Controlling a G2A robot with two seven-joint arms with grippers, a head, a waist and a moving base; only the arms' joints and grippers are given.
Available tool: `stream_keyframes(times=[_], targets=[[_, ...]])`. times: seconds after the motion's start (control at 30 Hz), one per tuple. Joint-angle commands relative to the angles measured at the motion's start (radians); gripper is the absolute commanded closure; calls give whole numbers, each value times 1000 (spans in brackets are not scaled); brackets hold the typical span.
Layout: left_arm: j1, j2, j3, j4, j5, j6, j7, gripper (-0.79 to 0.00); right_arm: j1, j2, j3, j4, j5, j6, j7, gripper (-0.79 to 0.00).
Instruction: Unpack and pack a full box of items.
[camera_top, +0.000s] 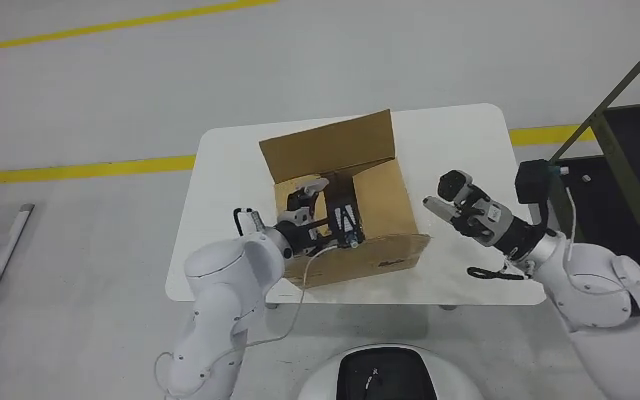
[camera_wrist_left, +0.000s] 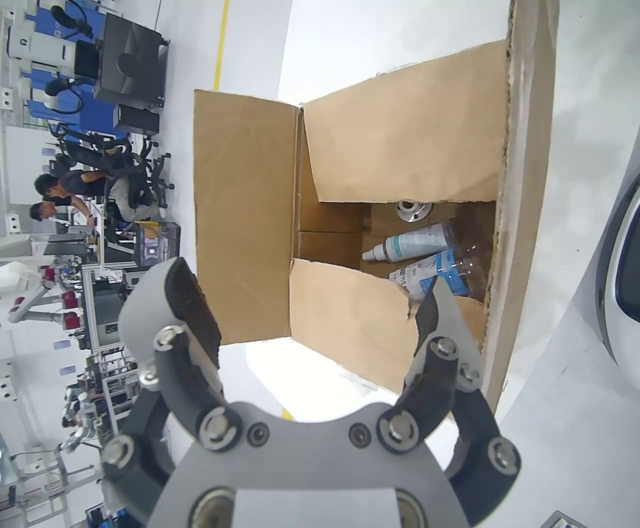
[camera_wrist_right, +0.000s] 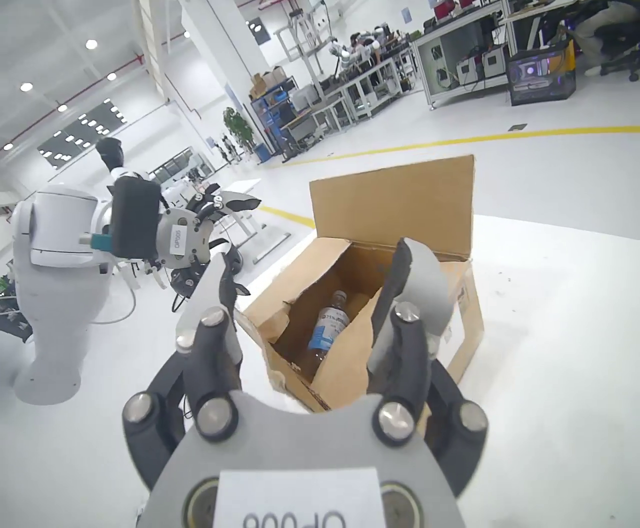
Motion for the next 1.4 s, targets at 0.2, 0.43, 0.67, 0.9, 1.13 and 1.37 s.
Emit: stream_keyframes(times=[0.2,0.43,0.67,0.9,1.13,1.37], targets=[[7,60,12,-24,-77,0,-4,-785,48,2,-98,39,-44,-16,146,0],[-15,95,-15,-34,-112,0,5,-785,24,12,-123,64,-11,-140,242,0],[-15,95,-15,-34,-112,0,5,-785,-33,25,-109,65,-52,-225,261,0],[-15,95,-15,-34,-112,0,5,-785,-44,24,-142,64,-252,-201,191,0],[-15,95,-15,-34,-112,0,5,-785,-47,22,-135,59,-342,-158,54,0],[-15,95,-15,-34,-112,0,5,-785,-99,19,-3,81,-370,55,-176,0]])
